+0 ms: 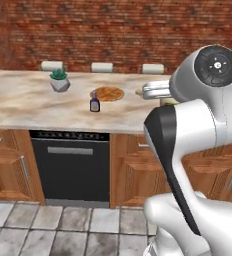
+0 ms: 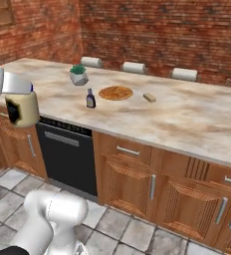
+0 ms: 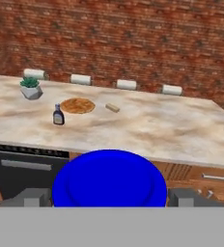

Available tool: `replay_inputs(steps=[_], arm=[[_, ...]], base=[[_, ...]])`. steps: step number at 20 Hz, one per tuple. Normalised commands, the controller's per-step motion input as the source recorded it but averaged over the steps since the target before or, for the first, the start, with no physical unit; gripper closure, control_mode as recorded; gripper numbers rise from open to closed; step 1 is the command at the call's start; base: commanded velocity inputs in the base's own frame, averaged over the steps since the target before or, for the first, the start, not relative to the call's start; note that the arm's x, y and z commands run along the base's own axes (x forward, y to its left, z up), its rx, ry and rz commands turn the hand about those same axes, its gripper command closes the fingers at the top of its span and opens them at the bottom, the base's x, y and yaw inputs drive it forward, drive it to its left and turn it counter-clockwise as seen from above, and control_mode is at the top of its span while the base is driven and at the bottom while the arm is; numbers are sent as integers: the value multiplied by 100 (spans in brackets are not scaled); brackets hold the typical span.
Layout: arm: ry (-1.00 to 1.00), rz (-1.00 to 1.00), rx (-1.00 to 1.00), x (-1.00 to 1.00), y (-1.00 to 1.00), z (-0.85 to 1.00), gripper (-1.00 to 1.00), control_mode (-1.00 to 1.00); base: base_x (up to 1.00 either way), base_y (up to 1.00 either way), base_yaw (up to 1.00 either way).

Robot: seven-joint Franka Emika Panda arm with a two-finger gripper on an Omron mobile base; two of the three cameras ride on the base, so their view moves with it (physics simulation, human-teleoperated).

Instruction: Move the mayonnaise and condiment bottle from the cabinet to the dining counter.

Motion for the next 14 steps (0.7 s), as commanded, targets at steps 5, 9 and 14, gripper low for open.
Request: replay_inputs(steps=[5, 9, 14], arm=[[0, 0, 0, 0, 0, 0, 100, 100], [0, 0, 0, 0, 0, 0, 100, 100], [0, 0, 0, 0, 0, 0, 100, 100]], base=[[48, -26, -28], [71, 0, -23], [67, -29, -20]])
